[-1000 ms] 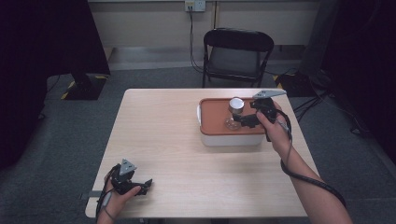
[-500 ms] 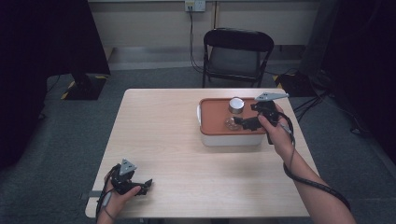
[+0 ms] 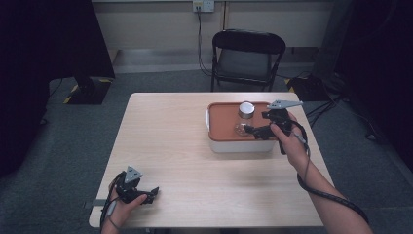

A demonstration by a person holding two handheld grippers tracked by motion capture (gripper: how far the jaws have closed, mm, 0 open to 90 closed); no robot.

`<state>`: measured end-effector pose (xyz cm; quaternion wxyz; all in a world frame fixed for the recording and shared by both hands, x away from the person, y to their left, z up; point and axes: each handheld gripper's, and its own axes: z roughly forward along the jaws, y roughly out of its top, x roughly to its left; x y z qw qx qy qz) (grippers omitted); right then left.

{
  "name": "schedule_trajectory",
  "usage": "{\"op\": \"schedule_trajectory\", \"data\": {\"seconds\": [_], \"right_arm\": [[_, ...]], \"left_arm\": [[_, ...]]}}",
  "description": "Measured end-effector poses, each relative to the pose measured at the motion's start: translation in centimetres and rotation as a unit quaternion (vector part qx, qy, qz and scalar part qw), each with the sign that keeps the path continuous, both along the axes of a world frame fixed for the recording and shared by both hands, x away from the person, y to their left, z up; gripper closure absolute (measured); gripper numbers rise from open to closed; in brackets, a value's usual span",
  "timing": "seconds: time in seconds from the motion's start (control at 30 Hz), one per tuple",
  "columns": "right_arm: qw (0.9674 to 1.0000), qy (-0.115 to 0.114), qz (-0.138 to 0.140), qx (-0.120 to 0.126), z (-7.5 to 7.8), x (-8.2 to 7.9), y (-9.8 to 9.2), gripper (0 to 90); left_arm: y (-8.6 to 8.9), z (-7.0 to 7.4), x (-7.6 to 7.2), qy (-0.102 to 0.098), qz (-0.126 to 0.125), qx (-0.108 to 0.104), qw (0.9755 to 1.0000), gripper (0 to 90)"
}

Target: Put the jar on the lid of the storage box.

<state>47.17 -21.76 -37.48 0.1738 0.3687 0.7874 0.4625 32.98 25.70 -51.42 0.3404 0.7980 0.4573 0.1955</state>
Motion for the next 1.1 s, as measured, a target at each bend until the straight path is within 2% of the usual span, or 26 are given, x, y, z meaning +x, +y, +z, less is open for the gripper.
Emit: {"op": "schedule_trajectory", "data": {"seconds": [1.1], "right_arm": [[0.9996,0.008,0.021,0.014,-2.0,-2.4,-0.9,1.9]], "left_arm": [[0.0,0.0,0.0,0.0,0.0,0.0,1.0,0.5]]}}
